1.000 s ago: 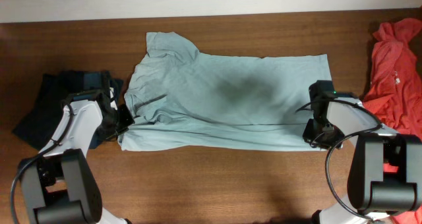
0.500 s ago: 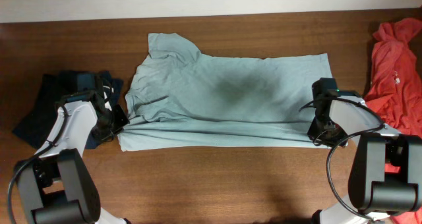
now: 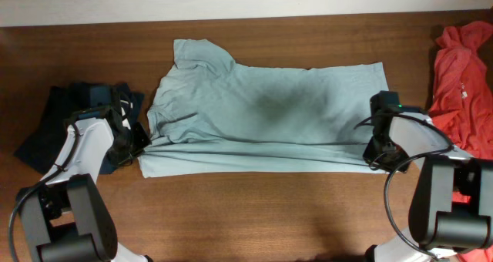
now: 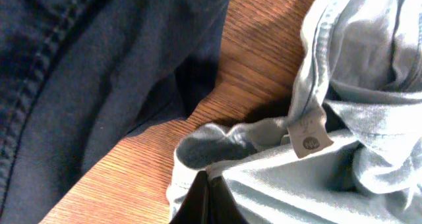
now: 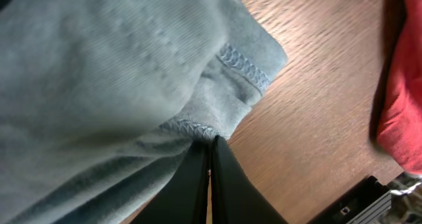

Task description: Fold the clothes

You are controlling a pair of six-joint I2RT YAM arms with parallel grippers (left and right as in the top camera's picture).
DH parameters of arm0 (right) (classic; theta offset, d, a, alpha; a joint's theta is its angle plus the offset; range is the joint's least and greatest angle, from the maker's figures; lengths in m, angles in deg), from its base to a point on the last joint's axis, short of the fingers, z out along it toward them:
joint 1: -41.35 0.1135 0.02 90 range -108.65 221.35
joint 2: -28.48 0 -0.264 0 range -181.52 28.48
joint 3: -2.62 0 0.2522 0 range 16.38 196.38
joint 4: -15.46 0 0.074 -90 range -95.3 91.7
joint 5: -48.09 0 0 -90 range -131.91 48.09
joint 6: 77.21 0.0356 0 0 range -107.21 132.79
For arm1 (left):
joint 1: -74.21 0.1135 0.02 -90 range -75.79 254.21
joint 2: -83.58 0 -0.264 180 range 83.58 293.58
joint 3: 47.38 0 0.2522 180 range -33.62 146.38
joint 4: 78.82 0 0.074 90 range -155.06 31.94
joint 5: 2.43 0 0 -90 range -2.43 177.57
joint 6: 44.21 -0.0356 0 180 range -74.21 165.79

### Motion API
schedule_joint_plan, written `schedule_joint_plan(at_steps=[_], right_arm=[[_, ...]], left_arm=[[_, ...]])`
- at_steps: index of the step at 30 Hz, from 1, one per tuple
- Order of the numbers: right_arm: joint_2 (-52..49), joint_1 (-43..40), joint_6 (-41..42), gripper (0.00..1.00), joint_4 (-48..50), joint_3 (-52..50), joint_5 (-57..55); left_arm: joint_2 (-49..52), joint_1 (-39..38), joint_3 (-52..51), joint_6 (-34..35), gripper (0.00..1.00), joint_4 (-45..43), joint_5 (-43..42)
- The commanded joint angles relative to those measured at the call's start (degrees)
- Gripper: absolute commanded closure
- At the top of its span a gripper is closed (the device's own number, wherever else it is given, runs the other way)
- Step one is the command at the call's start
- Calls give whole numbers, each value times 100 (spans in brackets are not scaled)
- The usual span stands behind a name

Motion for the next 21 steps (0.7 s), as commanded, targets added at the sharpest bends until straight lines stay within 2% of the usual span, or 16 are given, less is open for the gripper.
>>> schedule_joint_plan(at_steps=[1,6,11,17,21], right_arm=[[116,-387,92,96,50,103,-330],[118,-750,70,96,249,103,-319],[116,-804,-702,96,750,103,-192],[116,-811,-715,95,1113,103,-935],[116,-933,-688,95,1235,103,-863]], left_arm=[[-33,79,59,57,100,-39,216],[-33,79,59,55,99,-39,216],[-33,79,57,55,99,-39,216],[-33,79,59,57,100,-37,216],[-33,79,59,57,100,-37,214]])
